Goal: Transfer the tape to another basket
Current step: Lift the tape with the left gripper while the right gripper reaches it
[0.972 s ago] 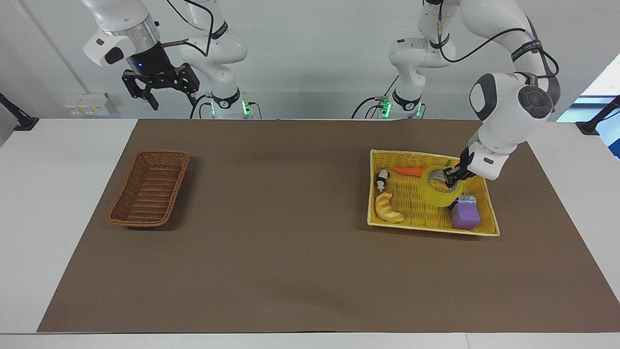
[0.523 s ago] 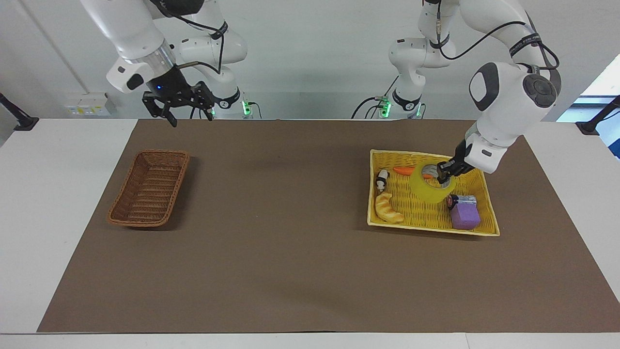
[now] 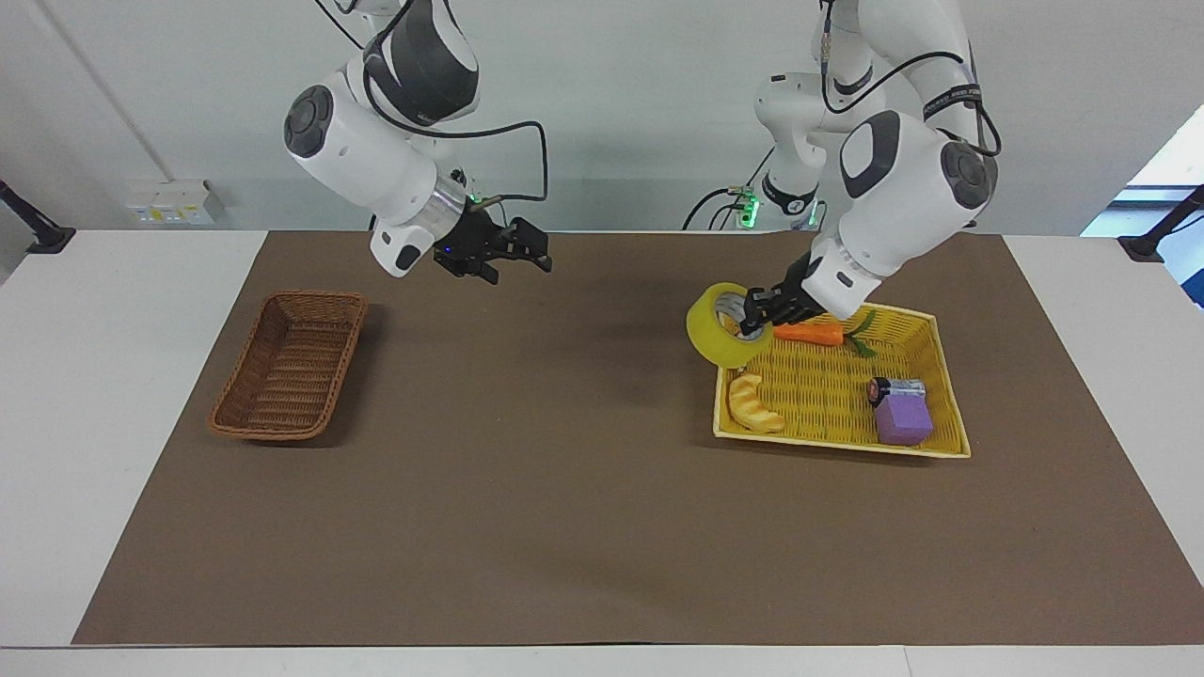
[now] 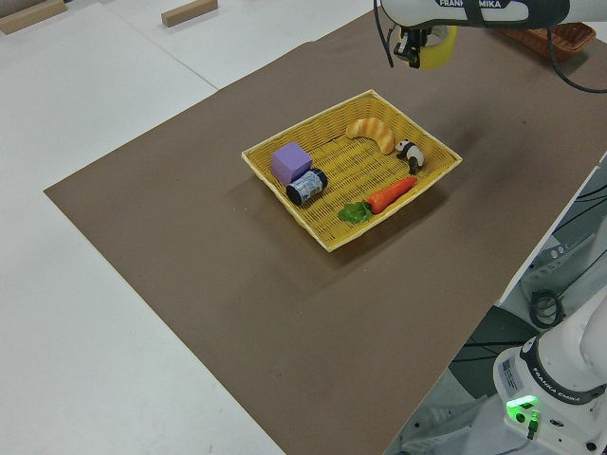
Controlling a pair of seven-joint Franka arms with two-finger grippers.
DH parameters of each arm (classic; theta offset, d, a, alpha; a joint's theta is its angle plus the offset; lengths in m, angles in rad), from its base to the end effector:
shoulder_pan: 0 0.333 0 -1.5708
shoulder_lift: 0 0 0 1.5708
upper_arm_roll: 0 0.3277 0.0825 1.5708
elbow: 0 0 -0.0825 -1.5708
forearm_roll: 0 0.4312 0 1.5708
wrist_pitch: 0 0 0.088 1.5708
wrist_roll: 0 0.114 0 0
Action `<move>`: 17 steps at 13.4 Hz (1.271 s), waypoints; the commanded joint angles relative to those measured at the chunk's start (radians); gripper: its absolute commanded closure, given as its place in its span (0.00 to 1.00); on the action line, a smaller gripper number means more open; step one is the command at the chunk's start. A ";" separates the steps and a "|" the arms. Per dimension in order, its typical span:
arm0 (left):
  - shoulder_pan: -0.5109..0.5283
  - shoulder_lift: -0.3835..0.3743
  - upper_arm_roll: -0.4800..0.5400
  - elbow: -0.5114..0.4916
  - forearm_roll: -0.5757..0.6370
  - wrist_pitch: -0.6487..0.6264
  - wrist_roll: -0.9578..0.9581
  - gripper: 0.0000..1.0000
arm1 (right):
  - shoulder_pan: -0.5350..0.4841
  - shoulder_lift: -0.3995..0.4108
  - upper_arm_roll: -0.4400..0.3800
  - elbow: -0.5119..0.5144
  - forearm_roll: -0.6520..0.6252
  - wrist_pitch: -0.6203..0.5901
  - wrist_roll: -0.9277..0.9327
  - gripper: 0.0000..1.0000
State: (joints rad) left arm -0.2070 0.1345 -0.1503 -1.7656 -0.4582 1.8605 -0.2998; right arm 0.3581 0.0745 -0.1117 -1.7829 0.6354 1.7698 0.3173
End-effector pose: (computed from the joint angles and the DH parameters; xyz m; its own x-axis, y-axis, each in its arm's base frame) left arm 0.5939 -0.2574 0.4778 0.9800 0.0429 -0.1944 0.1186 -0.9101 0.3970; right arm 0.5934 0.2087 0.5071 0.9462 -0.1381 -0.2925 -0.2736 -0.8240 -0.4962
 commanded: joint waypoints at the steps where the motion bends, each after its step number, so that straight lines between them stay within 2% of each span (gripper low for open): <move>1: -0.084 -0.004 0.012 -0.028 -0.060 0.049 0.008 1.00 | 0.041 0.008 -0.002 -0.010 0.084 0.075 0.109 0.00; 4: -0.156 0.005 0.012 -0.040 -0.079 0.078 0.007 1.00 | 0.051 0.021 -0.003 -0.013 0.147 0.094 0.131 0.00; 7: -0.184 0.007 0.012 -0.037 -0.154 0.112 -0.001 1.00 | 0.045 0.019 -0.003 -0.044 0.187 0.092 0.126 0.00; 9: -0.209 0.008 0.012 -0.034 -0.163 0.144 -0.004 1.00 | 0.039 0.016 -0.003 -0.053 0.211 0.077 0.125 0.00; 17: -0.209 -0.001 0.008 -0.023 -0.214 0.190 -0.009 1.00 | 0.025 0.005 -0.003 -0.069 0.213 0.043 0.112 0.00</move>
State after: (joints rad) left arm -0.3998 0.1526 -0.1530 -1.7866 -0.6414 2.0279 -0.3012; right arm 0.3870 0.0995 -0.1174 -1.8222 0.8238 1.8236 0.4377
